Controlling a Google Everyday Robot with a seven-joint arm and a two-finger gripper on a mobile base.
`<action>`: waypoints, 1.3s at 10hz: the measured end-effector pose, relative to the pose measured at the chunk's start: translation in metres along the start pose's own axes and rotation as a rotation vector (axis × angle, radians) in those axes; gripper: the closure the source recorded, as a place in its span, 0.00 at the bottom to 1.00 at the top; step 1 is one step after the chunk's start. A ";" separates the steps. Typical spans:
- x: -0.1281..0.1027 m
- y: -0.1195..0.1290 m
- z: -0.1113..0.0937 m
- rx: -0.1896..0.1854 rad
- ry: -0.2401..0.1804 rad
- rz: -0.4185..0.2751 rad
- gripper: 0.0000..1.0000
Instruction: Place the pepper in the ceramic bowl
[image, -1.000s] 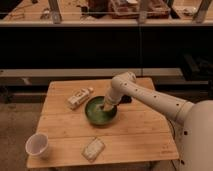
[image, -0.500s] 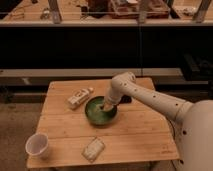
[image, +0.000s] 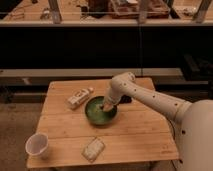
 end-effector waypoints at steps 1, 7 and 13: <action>0.000 0.000 0.000 0.000 0.000 0.000 0.84; 0.000 0.000 0.002 -0.005 0.005 0.000 0.84; 0.000 0.000 0.004 -0.010 0.010 -0.001 0.84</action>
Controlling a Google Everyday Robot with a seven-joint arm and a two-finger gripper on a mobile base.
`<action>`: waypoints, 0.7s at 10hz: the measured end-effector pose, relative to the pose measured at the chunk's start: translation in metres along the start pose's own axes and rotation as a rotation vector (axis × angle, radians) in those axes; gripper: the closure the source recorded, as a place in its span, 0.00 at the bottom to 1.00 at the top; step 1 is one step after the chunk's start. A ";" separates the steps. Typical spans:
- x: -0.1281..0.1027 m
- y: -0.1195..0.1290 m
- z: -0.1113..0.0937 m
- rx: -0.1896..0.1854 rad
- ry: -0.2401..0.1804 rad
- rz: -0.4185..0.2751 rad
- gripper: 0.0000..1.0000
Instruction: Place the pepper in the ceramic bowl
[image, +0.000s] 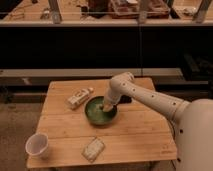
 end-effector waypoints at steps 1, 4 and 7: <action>0.000 0.000 0.000 -0.001 0.001 0.000 0.81; 0.000 0.000 0.002 -0.003 0.003 0.001 0.62; 0.000 0.000 0.003 -0.006 0.005 0.001 0.62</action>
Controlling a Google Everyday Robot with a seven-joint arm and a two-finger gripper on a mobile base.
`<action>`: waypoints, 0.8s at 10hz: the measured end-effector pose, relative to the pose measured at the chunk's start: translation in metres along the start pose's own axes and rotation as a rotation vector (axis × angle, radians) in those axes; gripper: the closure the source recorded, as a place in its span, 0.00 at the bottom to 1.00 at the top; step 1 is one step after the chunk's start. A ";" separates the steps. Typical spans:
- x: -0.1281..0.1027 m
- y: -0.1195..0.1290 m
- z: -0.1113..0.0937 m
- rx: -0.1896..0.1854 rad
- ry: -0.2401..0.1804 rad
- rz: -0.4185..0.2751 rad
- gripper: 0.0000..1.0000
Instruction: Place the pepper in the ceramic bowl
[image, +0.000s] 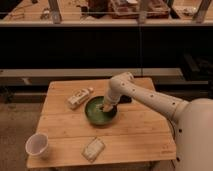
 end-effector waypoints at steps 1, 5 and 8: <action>0.000 0.000 0.000 -0.001 0.001 0.000 0.62; 0.001 0.001 0.002 -0.005 0.004 0.000 0.62; 0.001 0.001 0.003 -0.008 0.007 -0.001 0.62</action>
